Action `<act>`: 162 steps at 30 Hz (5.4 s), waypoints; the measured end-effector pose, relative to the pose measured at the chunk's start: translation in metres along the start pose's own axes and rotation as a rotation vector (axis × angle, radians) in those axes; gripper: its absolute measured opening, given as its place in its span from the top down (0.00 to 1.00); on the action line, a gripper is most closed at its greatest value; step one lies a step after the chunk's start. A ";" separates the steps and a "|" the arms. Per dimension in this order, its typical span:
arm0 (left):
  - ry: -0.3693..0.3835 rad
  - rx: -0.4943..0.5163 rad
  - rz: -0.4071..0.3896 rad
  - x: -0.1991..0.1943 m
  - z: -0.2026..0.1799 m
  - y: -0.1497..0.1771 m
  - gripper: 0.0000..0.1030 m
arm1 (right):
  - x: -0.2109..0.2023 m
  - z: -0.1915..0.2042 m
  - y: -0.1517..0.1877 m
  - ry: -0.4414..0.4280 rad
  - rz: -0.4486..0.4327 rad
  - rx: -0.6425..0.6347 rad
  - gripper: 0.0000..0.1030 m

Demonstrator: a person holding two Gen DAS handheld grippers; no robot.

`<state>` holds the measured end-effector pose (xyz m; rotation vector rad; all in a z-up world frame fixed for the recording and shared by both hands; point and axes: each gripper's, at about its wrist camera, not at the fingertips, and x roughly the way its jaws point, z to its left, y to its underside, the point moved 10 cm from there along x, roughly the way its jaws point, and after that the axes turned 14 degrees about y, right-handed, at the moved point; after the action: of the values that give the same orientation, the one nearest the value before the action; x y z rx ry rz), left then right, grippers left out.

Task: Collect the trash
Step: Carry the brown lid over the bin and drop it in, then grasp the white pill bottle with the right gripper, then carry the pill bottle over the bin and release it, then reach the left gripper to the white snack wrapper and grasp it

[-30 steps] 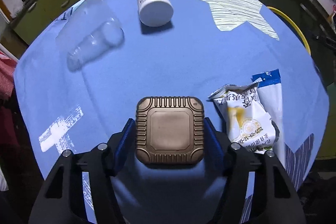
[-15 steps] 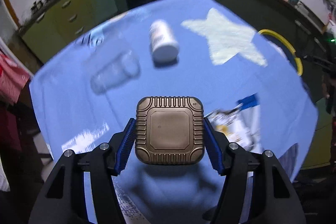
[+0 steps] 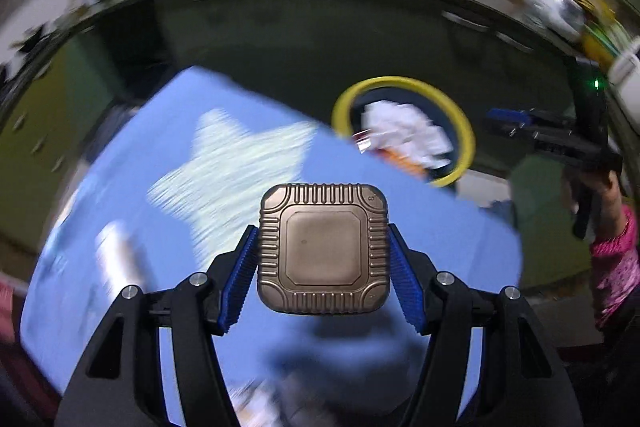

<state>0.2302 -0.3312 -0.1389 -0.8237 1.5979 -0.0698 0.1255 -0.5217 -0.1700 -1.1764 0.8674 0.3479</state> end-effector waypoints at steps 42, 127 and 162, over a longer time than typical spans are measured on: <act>-0.335 -0.360 -0.760 -0.192 0.141 0.162 0.04 | 0.020 0.213 0.001 -0.380 0.017 -0.583 0.41; -0.319 -0.452 -0.604 -0.104 0.181 0.197 0.04 | 0.095 0.003 -0.026 0.150 0.124 -0.389 0.15; -0.099 -0.477 -0.100 -0.008 0.098 0.203 0.26 | 0.011 0.106 0.040 -0.170 0.016 -0.228 0.11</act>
<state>0.2234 -0.1367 -0.2529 -1.2541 1.4982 0.2877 0.1499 -0.4123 -0.1924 -1.3295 0.7024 0.5634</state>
